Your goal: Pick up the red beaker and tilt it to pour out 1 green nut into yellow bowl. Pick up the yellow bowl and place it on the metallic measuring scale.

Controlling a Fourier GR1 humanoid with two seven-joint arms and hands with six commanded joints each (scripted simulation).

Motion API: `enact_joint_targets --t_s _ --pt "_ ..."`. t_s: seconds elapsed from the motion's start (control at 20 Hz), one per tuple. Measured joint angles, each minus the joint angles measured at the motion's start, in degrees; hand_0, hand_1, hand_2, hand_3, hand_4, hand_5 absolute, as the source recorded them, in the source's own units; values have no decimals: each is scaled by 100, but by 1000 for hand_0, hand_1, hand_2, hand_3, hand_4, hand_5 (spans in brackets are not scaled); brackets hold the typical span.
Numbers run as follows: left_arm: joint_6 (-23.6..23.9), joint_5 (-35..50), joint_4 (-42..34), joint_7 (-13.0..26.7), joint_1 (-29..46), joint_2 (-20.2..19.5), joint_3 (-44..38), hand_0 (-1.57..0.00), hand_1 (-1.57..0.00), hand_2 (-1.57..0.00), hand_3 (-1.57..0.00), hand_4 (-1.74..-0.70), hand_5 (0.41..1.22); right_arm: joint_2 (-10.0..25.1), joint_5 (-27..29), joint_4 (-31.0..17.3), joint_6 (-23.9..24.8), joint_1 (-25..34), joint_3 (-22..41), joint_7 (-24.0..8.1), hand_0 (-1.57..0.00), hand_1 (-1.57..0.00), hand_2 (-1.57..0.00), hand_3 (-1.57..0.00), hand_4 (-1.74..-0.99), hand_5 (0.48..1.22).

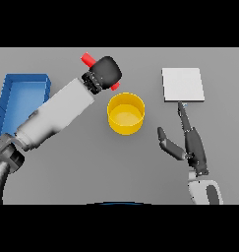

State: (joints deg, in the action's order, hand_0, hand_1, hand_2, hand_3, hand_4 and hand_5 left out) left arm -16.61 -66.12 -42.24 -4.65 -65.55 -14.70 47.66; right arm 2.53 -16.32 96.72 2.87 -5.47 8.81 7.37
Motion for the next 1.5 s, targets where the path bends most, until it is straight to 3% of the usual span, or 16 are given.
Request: enact_joint_targets --t_s 0.5,0.95,1.1,1.2,1.35,1.45,1.5 --pt "414 -954 269 186 -175 382 751 -1571 -1571 -1571 -1571 -1735 1221 -129 -31 -39 98 9 28 68 1 1 1 1 -1076 678" --pt "-113 -1770 475 -330 -786 647 1583 -1571 -1571 -1571 -1571 -1728 1221 -144 -115 -184 188 112 20 189 1 1 1 1 -1047 681" --pt "-158 -1843 629 -436 -1004 705 1584 -1571 -1571 -1571 -1571 -1729 1221 -98 -119 -23 175 121 13 69 1 1 1 1 -1027 686" --pt "172 -1741 777 -564 -1222 618 1361 -1571 -1571 -1571 -1571 -1726 1221 -128 -131 -99 180 70 34 130 1 1 1 1 -1035 685" --pt "199 -1591 1096 -656 -1701 464 1000 -1571 -1571 -1571 -1571 -1728 1221 -142 -281 -133 260 87 88 125 1 1 1 1 -1023 682" --pt "192 -1340 1346 -566 -2003 350 553 -1571 -1571 -1571 -1023 -1733 1221 -135 -330 -59 269 88 119 98 1 1 1 1 -1028 680" --pt "226 -1265 1464 -553 -2094 265 409 -1571 -1571 -1571 -1132 -1731 1221 -118 -267 -106 253 155 64 24 1 1 1 1 -1018 680"
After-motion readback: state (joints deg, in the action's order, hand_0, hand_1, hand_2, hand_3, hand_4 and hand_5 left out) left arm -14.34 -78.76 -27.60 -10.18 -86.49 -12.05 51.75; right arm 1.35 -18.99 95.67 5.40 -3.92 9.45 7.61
